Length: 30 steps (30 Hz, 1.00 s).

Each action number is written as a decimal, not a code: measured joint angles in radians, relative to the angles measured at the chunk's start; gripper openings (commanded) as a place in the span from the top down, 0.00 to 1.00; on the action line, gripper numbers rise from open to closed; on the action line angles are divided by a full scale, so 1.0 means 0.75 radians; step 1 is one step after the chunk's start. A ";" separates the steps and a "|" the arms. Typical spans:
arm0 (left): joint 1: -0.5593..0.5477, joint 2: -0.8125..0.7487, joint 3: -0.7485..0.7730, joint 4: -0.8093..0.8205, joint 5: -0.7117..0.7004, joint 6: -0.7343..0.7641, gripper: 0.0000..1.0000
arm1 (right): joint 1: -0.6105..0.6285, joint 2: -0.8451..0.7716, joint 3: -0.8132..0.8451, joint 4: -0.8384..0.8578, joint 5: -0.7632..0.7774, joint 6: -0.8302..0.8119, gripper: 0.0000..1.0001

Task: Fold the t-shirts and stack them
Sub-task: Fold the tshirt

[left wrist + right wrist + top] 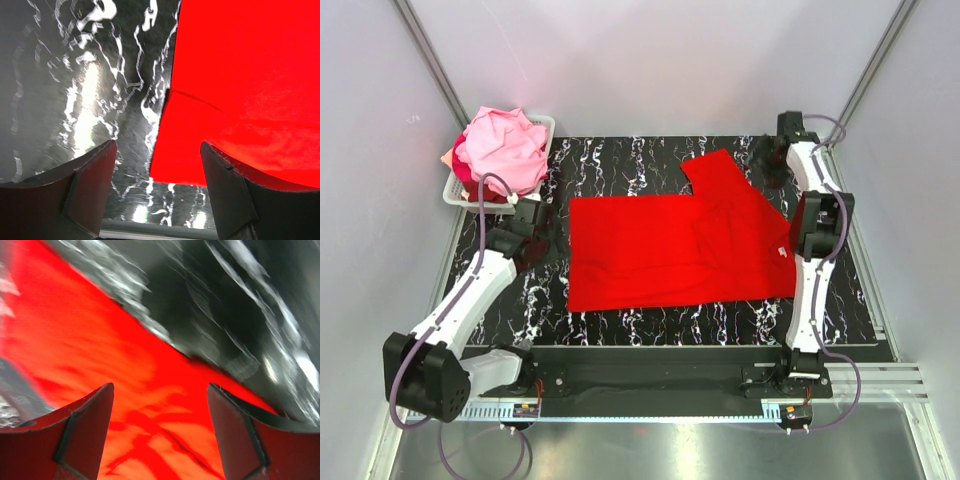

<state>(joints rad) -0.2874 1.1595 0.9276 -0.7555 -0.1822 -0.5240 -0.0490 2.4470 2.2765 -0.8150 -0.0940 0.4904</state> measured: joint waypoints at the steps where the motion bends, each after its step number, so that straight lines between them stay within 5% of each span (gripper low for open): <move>1: -0.003 0.001 -0.017 0.008 0.006 -0.028 0.28 | -0.008 -0.071 -0.165 0.028 0.036 0.012 0.17; 6: -0.013 -0.044 -0.186 0.036 0.024 -0.150 0.28 | -0.100 -0.654 -1.042 0.069 0.115 0.122 0.18; 11: -0.018 -0.151 -0.416 0.081 0.085 -0.246 0.27 | -0.287 -1.122 -1.423 0.146 0.196 0.182 0.19; 22: -0.058 -0.122 -0.601 0.339 0.211 -0.387 0.28 | -0.311 -1.263 -1.933 0.214 0.172 0.208 0.34; 23: -0.068 -0.113 -0.604 0.370 0.215 -0.397 0.29 | -0.311 -1.278 -1.942 0.216 0.168 0.208 0.41; 24: -0.076 -0.109 -0.607 0.395 0.217 -0.404 0.33 | -0.311 -1.291 -1.946 0.219 0.165 0.204 0.44; 28: -0.106 -0.065 -0.632 0.503 0.230 -0.445 0.88 | -0.311 -1.317 -1.947 0.247 0.134 0.199 0.82; 30: -0.114 -0.053 -0.640 0.515 0.237 -0.447 1.00 | -0.311 -1.317 -1.953 0.265 0.109 0.194 0.99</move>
<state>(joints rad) -0.3733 1.1194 0.4477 -0.3691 -0.0044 -0.8589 -0.2825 1.4593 0.8120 -0.6163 -0.0120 0.6361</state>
